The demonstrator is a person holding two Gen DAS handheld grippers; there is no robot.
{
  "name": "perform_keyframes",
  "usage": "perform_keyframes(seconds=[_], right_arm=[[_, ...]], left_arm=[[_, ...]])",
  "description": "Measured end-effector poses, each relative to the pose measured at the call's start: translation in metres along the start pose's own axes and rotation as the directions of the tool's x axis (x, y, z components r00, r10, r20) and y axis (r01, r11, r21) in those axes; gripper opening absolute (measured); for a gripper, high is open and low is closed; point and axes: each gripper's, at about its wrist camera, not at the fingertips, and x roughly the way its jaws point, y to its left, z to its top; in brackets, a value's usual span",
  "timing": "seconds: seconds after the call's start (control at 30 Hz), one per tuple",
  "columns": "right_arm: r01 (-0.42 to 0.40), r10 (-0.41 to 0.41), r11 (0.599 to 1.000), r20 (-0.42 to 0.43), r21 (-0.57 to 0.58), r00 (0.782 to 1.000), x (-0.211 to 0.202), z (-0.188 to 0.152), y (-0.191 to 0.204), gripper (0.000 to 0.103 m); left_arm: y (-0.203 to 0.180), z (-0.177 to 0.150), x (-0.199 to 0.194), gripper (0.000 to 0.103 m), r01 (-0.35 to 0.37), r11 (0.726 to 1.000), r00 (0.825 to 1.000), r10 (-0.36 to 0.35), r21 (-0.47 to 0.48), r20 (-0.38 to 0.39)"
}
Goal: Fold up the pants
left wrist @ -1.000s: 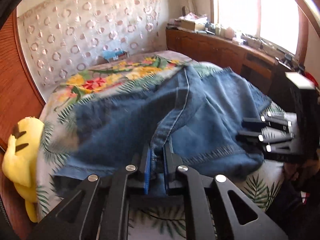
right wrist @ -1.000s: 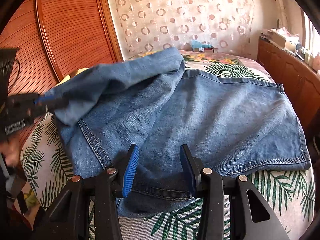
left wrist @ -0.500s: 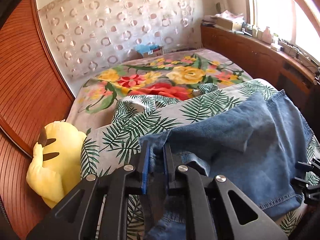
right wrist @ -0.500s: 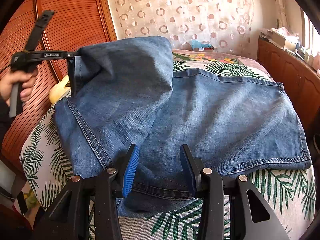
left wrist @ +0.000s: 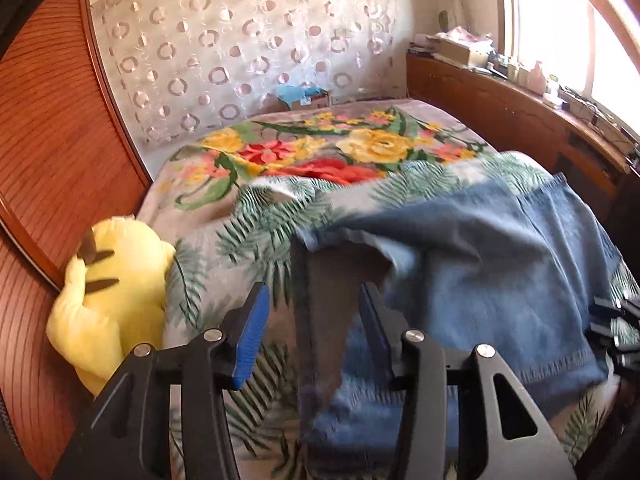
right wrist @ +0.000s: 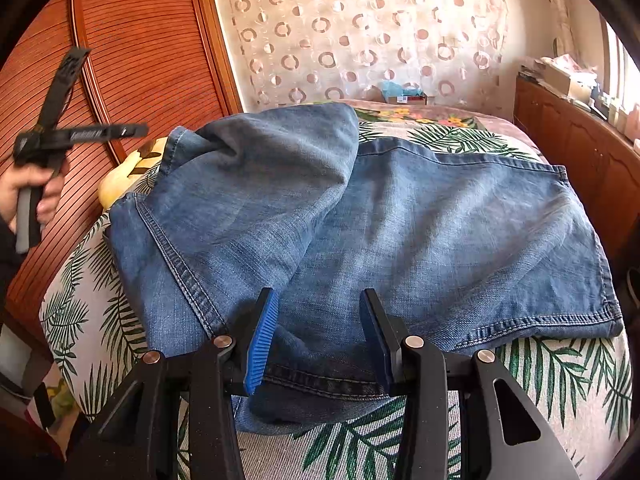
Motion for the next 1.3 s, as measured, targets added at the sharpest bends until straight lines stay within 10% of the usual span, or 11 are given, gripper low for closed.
perform_keyframes(seconds=[0.3, 0.57, 0.9, 1.1, 1.3], right_arm=[[-0.002, 0.002, 1.000, -0.003, -0.002, 1.000, 0.000, 0.000, -0.001, 0.044], [-0.010, 0.010, 1.000, -0.004, 0.001, 1.000, 0.000, -0.001, -0.004, 0.044], [-0.012, 0.012, 1.000, -0.005, -0.002, 1.000, 0.000, -0.002, -0.007, 0.044], [-0.013, 0.013, 1.000, -0.008, -0.003, 1.000, -0.001, -0.002, -0.008, 0.044], [-0.011, 0.011, 1.000, -0.008, -0.007, 1.000, -0.001, -0.002, -0.007, 0.044]], left_arm=[[-0.020, -0.051, 0.013, 0.047, 0.056, 0.998, 0.995, -0.054, 0.020, -0.082], [-0.017, -0.065, 0.001, 0.009, 0.073, 0.997, 0.996, -0.073, -0.013, -0.056], [-0.004, -0.093, -0.047, 0.008, 0.049, 0.994, 0.999, -0.050, -0.098, 0.000], [-0.001, -0.095, -0.035, 0.014, 0.050, 0.991, 0.998, -0.053, -0.121, -0.020], [-0.004, -0.069, -0.043, 0.048, 0.081, 0.990, 0.996, -0.076, -0.114, 0.044]])
